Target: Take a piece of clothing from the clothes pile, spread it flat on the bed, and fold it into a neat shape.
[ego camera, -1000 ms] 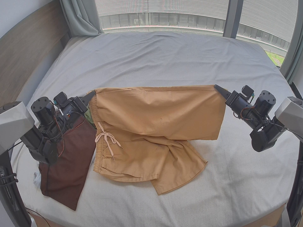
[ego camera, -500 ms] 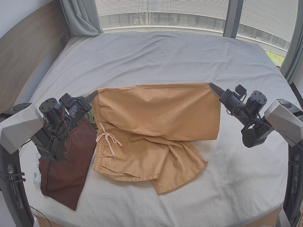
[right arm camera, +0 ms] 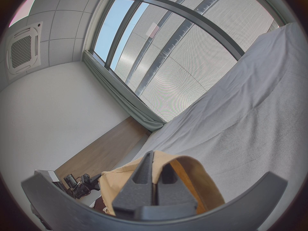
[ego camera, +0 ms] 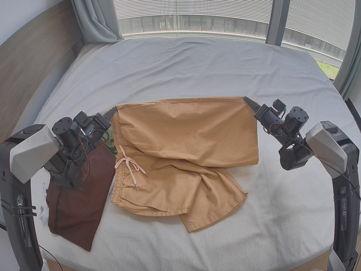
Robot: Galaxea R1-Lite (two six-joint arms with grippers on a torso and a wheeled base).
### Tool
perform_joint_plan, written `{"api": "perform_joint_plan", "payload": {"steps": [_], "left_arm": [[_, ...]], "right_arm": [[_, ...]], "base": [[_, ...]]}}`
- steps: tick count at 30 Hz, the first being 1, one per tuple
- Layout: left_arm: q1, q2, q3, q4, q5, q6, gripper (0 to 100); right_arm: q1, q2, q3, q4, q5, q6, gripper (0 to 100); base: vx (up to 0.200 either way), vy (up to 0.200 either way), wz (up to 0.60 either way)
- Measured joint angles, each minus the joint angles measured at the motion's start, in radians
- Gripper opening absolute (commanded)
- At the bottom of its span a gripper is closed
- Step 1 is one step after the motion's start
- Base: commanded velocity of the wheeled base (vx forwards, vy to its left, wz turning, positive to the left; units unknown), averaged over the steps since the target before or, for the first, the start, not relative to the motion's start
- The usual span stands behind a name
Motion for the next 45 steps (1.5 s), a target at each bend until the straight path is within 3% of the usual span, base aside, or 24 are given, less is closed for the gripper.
{"api": "perform_joint_plan", "payload": {"steps": [10,11,13,14,26,45], "left_arm": [[-0.001,0.05,-0.073,0.0,0.004,-0.032,0],[-0.001,0.056,-0.08,-0.001,0.004,-0.032,0],[0.0,0.071,-0.099,0.0,0.005,-0.032,0],[0.0,0.078,-0.106,0.0,0.005,-0.032,100],[-0.009,0.099,-0.129,0.034,-0.005,-0.116,100],[0.003,0.033,-0.002,0.067,-0.004,-0.076,100]], "right_arm": [[-0.001,0.069,-0.154,0.092,-0.002,0.0,0],[-0.002,0.073,-0.161,0.095,-0.002,0.0,100],[-0.004,0.08,-0.174,0.105,-0.002,0.0,100],[-0.004,0.083,-0.179,0.108,-0.002,0.0,100],[-0.029,0.116,-0.172,0.096,-0.006,0.0,100],[-0.031,-0.067,0.391,-0.086,0.003,-0.004,100]], "base": [[0.0,0.0,0.0],[0.0,0.0,0.0],[0.0,0.0,0.0],[0.0,0.0,0.0],[0.0,0.0,0.0],[0.0,0.0,0.0]]}}
